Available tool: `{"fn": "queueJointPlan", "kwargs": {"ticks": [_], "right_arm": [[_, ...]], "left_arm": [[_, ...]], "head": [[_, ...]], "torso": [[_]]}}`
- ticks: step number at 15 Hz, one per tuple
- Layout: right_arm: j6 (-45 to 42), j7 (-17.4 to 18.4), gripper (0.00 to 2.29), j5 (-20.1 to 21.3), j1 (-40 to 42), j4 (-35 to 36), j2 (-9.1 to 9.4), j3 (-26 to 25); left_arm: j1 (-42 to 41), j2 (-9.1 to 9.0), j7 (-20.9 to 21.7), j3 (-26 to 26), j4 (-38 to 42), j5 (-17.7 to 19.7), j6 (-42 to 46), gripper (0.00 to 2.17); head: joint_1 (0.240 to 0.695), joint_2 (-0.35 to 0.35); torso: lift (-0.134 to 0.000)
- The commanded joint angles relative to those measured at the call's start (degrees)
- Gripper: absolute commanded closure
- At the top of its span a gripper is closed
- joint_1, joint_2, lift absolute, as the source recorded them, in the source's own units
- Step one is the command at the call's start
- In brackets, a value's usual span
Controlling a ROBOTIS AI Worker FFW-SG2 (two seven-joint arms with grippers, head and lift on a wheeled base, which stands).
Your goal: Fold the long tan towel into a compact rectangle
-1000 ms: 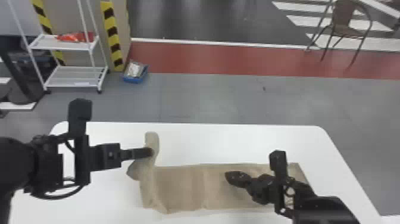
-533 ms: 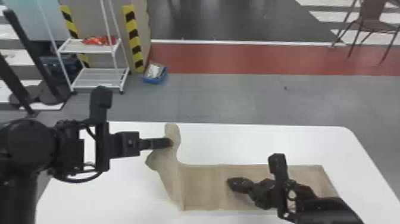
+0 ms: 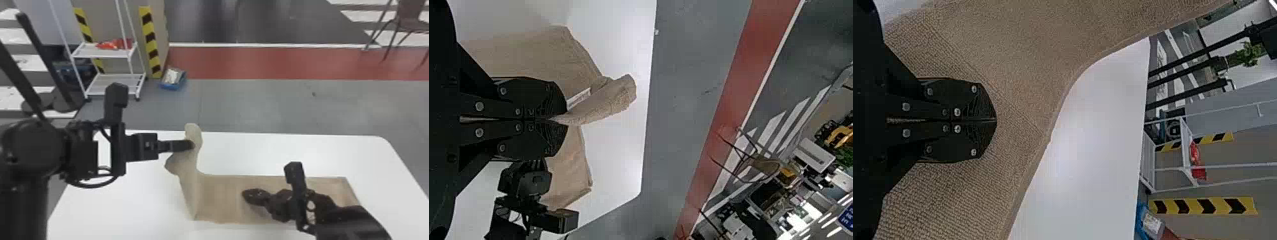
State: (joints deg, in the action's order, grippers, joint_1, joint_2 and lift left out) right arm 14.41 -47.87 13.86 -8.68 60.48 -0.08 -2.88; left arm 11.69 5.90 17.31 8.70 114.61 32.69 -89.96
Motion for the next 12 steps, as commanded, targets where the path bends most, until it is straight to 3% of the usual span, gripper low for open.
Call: {"fn": "queueJointPlan", "kwargs": {"ticks": [1, 8, 12], "right_arm": [[-0.21, 1.11, 1.54, -0.15, -0.98, -0.81, 0.14, 1.3], [-0.21, 1.46, 1.54, -1.47, -4.24, -4.15, 0.14, 4.02], [-2.32, 3.83, 1.54, 0.03, -3.53, -4.5, 0.14, 5.78]], "left_arm": [[-0.26, -0.01, 0.0, 0.09, 1.06, 0.18, -0.07, 1.39], [-0.61, -0.1, -0.18, -0.26, 1.67, 0.62, -0.07, 1.39], [-0.7, 0.08, -0.79, 0.09, 3.08, 1.06, -0.07, 1.45]], "head": [[0.695, 0.012], [0.695, 0.027], [0.695, 0.037]], "torso": [[0.0], [0.0], [0.0]]}}
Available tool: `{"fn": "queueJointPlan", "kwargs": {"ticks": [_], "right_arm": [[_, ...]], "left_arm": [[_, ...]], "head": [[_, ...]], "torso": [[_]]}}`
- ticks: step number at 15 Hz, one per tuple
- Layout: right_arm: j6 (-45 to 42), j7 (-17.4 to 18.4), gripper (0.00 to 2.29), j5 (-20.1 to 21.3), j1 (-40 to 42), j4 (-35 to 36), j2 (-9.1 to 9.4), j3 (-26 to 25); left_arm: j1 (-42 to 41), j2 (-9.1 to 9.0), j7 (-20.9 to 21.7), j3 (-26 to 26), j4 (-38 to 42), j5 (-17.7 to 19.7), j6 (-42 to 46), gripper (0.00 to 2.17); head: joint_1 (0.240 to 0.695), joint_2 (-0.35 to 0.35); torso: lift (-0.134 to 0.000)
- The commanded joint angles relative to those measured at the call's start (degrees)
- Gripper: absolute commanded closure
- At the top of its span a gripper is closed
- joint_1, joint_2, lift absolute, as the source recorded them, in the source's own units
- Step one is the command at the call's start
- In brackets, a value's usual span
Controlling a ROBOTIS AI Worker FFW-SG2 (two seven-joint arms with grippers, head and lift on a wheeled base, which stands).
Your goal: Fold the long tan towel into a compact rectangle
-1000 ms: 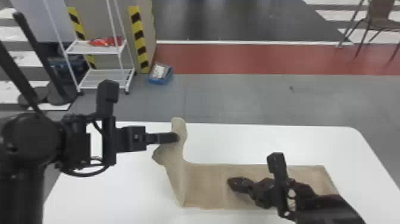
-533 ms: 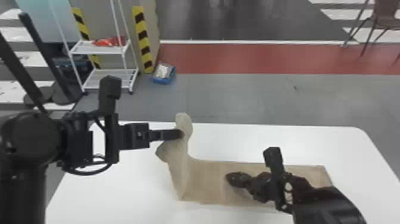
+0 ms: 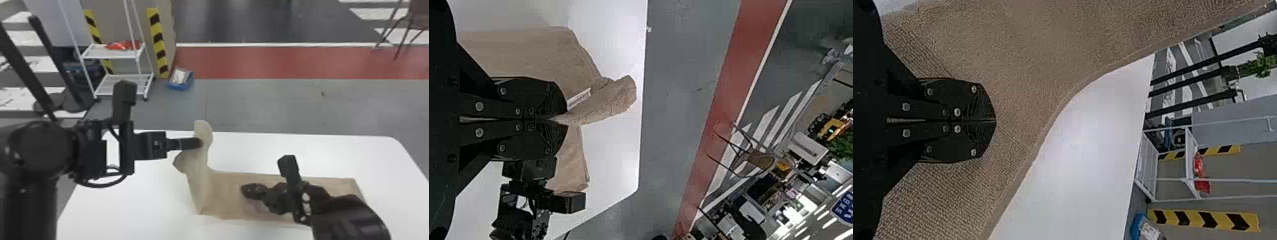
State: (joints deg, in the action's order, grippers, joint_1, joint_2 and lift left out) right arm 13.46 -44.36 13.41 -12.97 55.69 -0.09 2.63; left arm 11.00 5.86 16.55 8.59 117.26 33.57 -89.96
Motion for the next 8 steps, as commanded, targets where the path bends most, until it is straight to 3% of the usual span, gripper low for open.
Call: {"fn": "queueJointPlan", "kwargs": {"ticks": [1, 8], "right_arm": [[-1.55, 0.33, 1.54, 0.22, 1.99, 1.88, 0.14, -0.25], [1.79, -3.54, 1.54, -2.77, 7.17, 11.2, 0.14, -6.41]], "left_arm": [[0.07, 0.29, -0.03, 0.72, 0.78, 0.18, -0.07, 1.45], [0.78, 0.56, 0.06, 1.69, 0.69, 0.01, -0.07, 1.45]], "head": [[0.695, 0.041], [0.695, 0.041]], "torso": [[0.0], [0.0]]}}
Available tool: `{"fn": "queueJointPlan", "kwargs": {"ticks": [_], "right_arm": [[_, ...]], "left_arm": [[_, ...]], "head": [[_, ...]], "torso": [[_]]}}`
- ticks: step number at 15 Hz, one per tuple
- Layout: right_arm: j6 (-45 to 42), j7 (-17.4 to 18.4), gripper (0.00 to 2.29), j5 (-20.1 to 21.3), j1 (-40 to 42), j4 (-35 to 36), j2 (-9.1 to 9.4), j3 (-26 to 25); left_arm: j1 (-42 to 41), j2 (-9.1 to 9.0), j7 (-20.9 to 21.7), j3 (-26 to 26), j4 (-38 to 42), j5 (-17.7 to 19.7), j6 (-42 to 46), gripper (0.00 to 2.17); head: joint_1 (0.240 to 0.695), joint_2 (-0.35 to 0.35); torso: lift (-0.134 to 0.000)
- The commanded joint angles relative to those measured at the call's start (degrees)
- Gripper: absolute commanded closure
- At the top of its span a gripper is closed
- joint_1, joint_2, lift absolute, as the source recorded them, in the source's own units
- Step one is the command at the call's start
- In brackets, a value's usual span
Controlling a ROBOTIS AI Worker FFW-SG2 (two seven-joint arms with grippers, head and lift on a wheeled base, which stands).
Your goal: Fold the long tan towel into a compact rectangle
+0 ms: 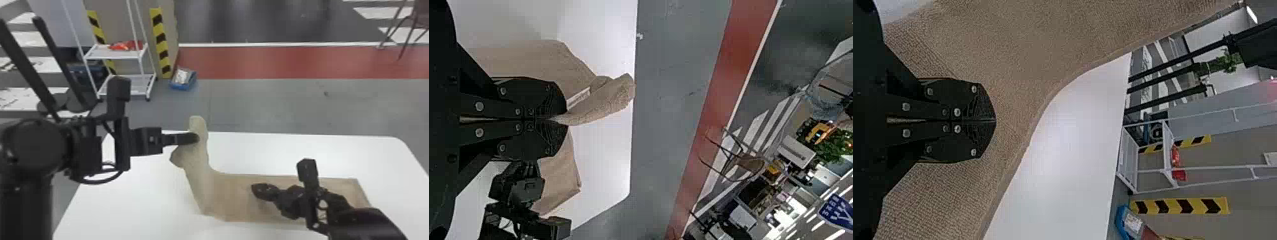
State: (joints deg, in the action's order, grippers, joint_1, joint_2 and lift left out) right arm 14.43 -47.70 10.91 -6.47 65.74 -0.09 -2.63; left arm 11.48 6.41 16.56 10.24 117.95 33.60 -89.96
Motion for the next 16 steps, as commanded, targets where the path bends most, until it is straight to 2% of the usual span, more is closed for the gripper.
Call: {"fn": "queueJointPlan", "kwargs": {"ticks": [1, 4, 6, 9, 13, 16], "right_arm": [[2.58, -0.55, 1.54, -0.37, 1.29, 2.82, 0.14, -1.41], [5.04, -0.55, 1.54, 0.16, 4.98, 8.44, 0.14, -1.85], [5.74, -0.2, 1.54, 1.13, 4.98, 8.53, 0.14, -2.02], [2.93, 2.26, 1.54, 5.0, 4.98, 7.3, 0.14, -1.67], [3.28, 2.96, 1.54, 6.67, 2.25, 3.26, 0.14, -1.14], [2.58, 3.05, 1.54, 5.7, 1.11, 1.06, 0.14, 1.32]], "left_arm": [[0.47, 0.01, -0.03, 0.13, 0.44, 0.15, -0.07, 1.45], [-0.67, 0.01, -0.12, 0.66, 2.29, 0.15, -0.07, 1.45], [-1.02, 0.01, -0.12, 0.66, 2.37, 0.15, -0.07, 1.45], [-1.11, 0.01, -0.12, 0.75, 2.81, 0.15, -0.07, 1.45], [-1.2, 0.01, 0.32, 1.54, 3.16, 0.15, -0.07, 1.45], [-1.2, 0.01, 0.49, 1.27, 3.16, 0.15, -0.07, 1.45]], "head": [[0.695, 0.036], [0.695, 0.021], [0.695, 0.015], [0.695, 0.008], [0.695, 0.0], [0.695, 0.006]], "torso": [[0.0], [0.0], [0.0], [0.0], [0.0], [0.0]]}}
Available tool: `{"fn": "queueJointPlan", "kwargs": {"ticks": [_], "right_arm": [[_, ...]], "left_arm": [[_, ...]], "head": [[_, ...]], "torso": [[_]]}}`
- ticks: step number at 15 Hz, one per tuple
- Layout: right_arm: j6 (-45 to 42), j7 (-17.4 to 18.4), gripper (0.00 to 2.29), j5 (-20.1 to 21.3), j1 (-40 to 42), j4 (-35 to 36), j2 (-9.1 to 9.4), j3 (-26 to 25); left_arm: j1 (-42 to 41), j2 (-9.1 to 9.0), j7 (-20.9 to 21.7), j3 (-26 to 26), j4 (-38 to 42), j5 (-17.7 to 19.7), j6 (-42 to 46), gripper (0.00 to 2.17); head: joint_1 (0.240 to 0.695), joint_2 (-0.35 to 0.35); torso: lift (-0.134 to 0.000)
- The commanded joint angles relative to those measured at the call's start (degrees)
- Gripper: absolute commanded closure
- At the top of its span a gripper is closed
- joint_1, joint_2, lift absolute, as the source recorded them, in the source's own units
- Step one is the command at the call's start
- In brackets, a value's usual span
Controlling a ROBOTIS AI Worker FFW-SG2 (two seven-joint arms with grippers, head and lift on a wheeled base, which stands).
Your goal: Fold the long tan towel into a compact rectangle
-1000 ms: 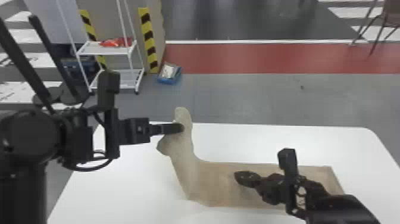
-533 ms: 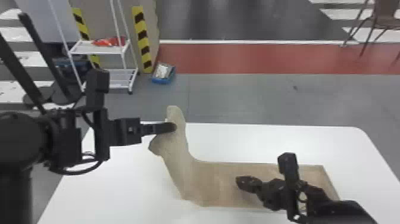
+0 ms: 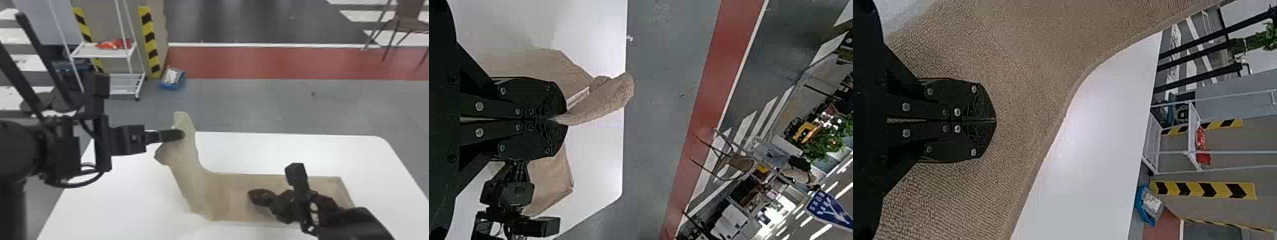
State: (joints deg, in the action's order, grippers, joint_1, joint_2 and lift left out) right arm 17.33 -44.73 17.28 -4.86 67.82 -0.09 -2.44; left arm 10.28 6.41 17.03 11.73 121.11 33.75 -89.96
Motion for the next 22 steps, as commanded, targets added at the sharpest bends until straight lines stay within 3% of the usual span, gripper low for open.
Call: {"fn": "queueJointPlan", "kwargs": {"ticks": [1, 7, 9, 10, 12, 13, 14, 20, 22], "right_arm": [[-0.14, 0.78, 1.54, -1.03, -0.76, -1.38, 0.14, 2.36], [-1.73, 2.45, 1.54, -1.29, -2.43, -3.4, 0.14, 5.78], [-1.73, 0.08, 1.54, -4.8, -1.29, -1.46, 0.14, 4.73], [-2.25, -0.36, 1.43, -6.39, 0.03, 0.65, 0.14, 3.76], [-6.65, -2.3, 0.45, -8.58, 2.31, 3.37, 0.14, 0.77], [-7.88, -2.91, 0.14, -8.76, 3.28, 4.6, 0.14, -0.81], [-8.23, -3.17, 0.05, -9.46, 3.98, 5.74, 0.14, -2.21], [-13.68, -3.7, 0.06, -14.47, 7.41, 9.52, 0.14, -11.53], [-14.21, -3.61, 0.07, -17.55, 7.58, 9.0, 0.14, -15.22]], "left_arm": [[0.0, 0.0, 0.02, -0.3, 0.0, -0.18, -0.07, 1.45], [-0.62, 0.0, 0.29, 0.05, 0.71, 0.0, -0.07, 1.45], [-0.88, 0.0, 0.29, -0.04, 0.97, 0.09, -0.07, 1.45], [-1.14, 0.0, 0.29, -0.13, 1.23, 0.09, -0.07, 1.45], [-1.93, -0.17, -0.15, -1.01, 1.59, 0.0, -0.07, 1.45], [-2.02, -0.44, -0.59, -1.8, 1.59, -0.26, -0.07, 1.53], [-2.02, -0.53, -1.21, -3.03, 1.59, -0.53, -0.07, 1.53], [-2.02, -0.88, -6.83, -12.69, -1.49, -2.64, -0.07, 1.53], [-0.97, -2.46, -9.38, -16.65, -5.09, -4.04, 4.22, 1.53]], "head": [[0.695, 0.017], [0.695, 0.051], [0.695, 0.059], [0.695, 0.063], [0.695, 0.068], [0.695, 0.064], [0.695, 0.055], [0.695, -0.062], [0.695, -0.123]], "torso": [[0.0], [0.0], [0.0], [0.0], [0.0], [0.0], [0.0], [0.0], [0.0]]}}
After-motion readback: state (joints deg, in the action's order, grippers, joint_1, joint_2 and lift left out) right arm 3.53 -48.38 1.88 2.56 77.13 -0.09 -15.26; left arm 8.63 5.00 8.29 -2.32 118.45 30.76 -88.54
